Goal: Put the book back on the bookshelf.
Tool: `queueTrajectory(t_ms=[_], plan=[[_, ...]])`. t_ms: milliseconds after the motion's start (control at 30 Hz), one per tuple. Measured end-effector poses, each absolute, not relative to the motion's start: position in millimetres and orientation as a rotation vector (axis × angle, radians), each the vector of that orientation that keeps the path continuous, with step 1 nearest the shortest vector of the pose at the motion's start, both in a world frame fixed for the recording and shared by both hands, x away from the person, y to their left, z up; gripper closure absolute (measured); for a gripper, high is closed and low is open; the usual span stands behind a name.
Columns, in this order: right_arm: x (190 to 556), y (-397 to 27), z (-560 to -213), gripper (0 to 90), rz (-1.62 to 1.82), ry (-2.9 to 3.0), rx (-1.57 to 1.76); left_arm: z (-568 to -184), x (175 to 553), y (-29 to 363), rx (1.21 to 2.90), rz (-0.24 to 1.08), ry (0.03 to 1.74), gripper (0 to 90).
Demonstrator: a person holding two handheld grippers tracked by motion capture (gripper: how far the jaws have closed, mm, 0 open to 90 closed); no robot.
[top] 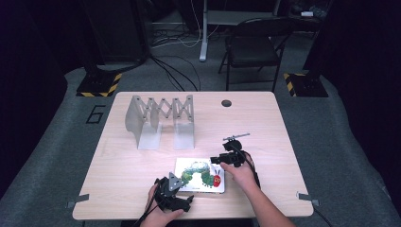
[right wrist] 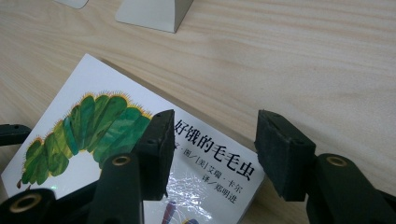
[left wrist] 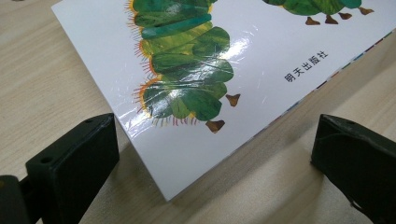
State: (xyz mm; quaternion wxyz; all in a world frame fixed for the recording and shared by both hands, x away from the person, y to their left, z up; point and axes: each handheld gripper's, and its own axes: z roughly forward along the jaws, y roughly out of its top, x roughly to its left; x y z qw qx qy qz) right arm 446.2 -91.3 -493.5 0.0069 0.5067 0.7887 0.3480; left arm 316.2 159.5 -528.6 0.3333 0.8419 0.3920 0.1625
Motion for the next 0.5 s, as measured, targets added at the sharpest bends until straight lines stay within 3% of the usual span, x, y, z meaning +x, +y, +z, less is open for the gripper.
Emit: queueTrajectory(t_ms=[500], plan=[[439.9,-90.5,-499.6,44.6,0.931,2.477,1.592,-527.7,309.7,155.3,2.214,0.414,1.016,0.8]])
